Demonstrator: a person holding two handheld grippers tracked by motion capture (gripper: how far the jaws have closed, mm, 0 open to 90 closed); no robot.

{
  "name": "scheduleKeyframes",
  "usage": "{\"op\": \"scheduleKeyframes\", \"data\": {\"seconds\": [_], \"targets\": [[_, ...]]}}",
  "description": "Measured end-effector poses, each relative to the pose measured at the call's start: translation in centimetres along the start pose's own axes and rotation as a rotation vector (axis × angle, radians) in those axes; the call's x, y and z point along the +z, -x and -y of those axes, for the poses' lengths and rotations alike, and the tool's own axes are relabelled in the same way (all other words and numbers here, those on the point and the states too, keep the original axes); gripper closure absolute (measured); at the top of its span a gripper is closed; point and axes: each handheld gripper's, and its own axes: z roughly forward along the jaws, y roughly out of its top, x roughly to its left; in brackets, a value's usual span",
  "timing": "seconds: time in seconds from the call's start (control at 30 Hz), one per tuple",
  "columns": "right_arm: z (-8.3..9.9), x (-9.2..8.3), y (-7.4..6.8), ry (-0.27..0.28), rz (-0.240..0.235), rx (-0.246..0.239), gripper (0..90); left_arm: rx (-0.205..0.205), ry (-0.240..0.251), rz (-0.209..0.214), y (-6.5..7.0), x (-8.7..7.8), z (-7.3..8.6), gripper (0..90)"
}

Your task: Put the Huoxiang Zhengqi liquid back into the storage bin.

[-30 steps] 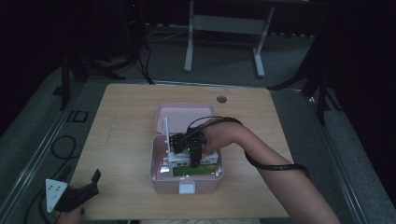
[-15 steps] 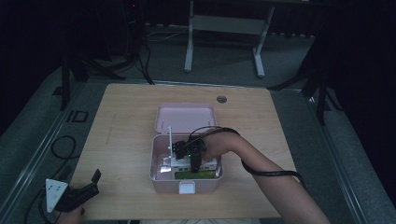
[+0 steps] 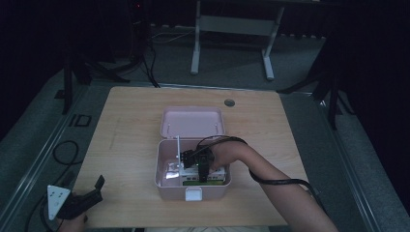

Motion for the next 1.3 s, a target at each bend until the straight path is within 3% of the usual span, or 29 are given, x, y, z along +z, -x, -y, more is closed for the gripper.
{"op": "scheduleKeyframes", "data": {"seconds": [0.27, 0.5, 0.93, 1.13, 1.3], "targets": [[0.3, -1.7, -0.2, 0.030, 0.003, -0.010, 53.3, 0.000, 0.000, 0.000, 0.0, 0.0, 0.0, 0.2], [1.5, -4.6, -0.7, 0.054, 0.060, -0.018, 51.7, -0.001, -0.002, 0.001, 0.0, 0.0, 0.0, 0.2], [5.8, -9.7, -1.3, 0.194, 0.095, 0.029, 47.8, 0.000, 0.000, 0.001, 0.0, 0.0, 0.0, 0.2], [8.9, -11.1, -1.0, 0.278, 0.133, 0.063, 34.9, 0.000, 0.001, 0.001, 0.0, 0.0, 0.0, 0.2], [11.7, -11.2, -0.4, 0.356, 0.185, 0.078, 18.3, 0.002, 0.000, 0.000, 0.0, 0.0, 0.0, 0.2]]}}
